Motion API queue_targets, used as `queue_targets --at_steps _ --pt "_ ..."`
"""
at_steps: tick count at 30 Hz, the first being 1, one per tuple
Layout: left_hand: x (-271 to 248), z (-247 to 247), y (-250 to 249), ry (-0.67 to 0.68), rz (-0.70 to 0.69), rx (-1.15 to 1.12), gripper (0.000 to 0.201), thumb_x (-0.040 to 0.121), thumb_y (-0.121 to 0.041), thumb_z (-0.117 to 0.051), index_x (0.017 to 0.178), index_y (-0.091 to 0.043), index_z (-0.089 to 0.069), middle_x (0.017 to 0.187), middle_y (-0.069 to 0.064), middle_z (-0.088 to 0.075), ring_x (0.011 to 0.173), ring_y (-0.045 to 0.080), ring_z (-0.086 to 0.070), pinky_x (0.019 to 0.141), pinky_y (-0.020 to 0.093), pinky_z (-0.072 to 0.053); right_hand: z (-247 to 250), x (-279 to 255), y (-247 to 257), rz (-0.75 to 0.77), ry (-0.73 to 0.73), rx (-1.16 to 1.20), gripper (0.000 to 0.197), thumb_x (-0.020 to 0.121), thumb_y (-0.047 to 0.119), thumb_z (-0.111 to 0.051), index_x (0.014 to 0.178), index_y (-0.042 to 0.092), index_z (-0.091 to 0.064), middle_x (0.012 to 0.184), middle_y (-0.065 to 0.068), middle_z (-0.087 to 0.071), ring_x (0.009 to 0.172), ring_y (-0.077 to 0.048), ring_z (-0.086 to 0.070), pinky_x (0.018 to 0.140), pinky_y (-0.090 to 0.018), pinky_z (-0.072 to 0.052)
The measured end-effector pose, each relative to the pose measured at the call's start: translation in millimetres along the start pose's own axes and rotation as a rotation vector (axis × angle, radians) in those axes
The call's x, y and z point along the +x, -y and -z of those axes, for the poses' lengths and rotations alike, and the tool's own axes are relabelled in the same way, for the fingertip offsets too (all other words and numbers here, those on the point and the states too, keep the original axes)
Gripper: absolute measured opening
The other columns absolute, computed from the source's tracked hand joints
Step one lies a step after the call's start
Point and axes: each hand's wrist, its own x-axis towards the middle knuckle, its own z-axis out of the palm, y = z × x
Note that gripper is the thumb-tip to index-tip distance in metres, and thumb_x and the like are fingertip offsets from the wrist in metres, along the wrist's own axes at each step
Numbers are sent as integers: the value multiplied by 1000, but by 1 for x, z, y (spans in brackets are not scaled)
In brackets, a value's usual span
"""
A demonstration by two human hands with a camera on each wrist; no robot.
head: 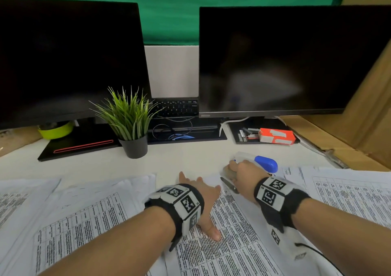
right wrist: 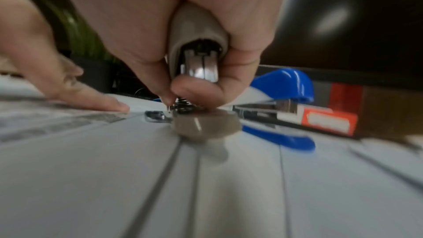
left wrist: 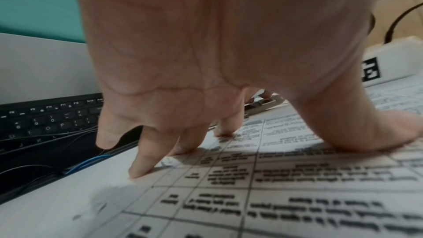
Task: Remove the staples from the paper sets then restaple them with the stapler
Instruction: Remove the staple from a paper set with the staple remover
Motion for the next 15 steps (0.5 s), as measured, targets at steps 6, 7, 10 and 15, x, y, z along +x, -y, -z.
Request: queue_targets --at_steps 6,7,10,15 --pt "-3 2 -1 9 -4 -6 116 74 -68 -67 155 -24 4 162 13 -9 149 33 -5 110 71 6 5 12 7 -98 -61 152 34 92 15 -48 125 8 -48 100 -8 -49 90 -26 -54 85 -36 -48" --pt "-3 2 -1 10 -8 -3 116 74 -68 -66 155 -24 4 162 13 -9 149 33 -4 110 71 6 5 16 6 -134 -60 200 35 91 15 -49 125 9 -49 103 -10 -52 99 -29 -56 88 -36 -46" --pt "-4 0 0 -1 -15 -3 115 74 -68 -66 155 -25 4 162 12 -8 149 33 -5 110 71 6 11 22 5 -163 -95 197 38 90 15 -53 127 7 -50 125 -15 -56 115 -32 -55 92 -36 -45" --pt "0 -2 1 -7 -12 2 118 72 -70 -67 155 -22 2 161 12 -14 149 32 -8 109 73 4 19 2 -7 -123 -4 50 32 98 18 -44 129 9 -49 128 -6 -51 118 -24 -51 96 -28 -40"
